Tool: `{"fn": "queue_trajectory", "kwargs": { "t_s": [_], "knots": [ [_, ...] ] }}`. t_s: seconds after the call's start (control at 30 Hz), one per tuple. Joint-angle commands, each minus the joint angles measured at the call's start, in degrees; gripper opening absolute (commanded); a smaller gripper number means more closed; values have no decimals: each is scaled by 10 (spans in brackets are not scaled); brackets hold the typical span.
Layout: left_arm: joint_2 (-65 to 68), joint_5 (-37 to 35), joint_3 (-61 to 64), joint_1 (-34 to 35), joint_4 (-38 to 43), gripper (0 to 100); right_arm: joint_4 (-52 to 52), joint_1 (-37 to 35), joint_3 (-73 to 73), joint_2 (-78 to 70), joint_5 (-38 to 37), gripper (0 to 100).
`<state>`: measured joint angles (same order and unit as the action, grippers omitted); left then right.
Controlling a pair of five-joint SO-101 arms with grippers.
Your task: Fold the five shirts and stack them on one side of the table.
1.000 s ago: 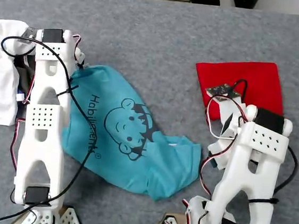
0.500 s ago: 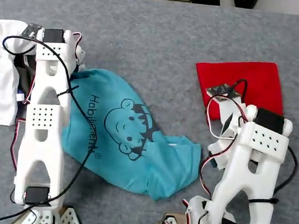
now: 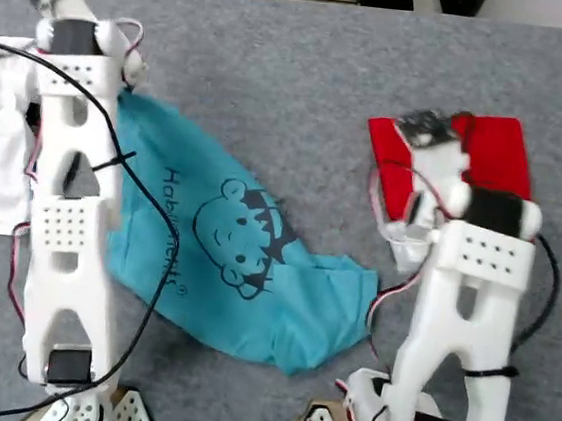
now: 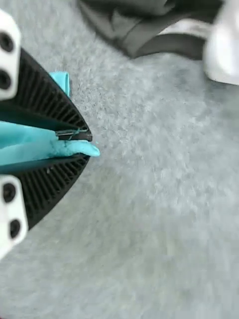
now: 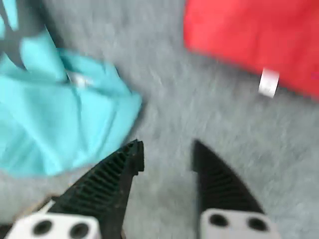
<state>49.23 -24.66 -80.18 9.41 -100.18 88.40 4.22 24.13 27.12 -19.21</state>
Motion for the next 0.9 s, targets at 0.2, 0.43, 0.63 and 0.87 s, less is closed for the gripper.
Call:
{"fn": "queue_trajectory", "kwargs": {
  "t_s": [0.2, 0.43, 0.63, 0.87],
  "knots": [
    [-404, 155, 485, 27, -5, 19, -135, -204, -32, 10, 148, 334],
    [-499, 235, 707, 142, 13, 19, -209, -269, -58, -98, 240, 321],
    [-561, 325, 837, 166, 16, 19, -208, -320, -194, -298, 279, 321],
    [-622, 373, 964, 211, 17, 19, -89, -379, -475, -517, 285, 321]
  ]
}}
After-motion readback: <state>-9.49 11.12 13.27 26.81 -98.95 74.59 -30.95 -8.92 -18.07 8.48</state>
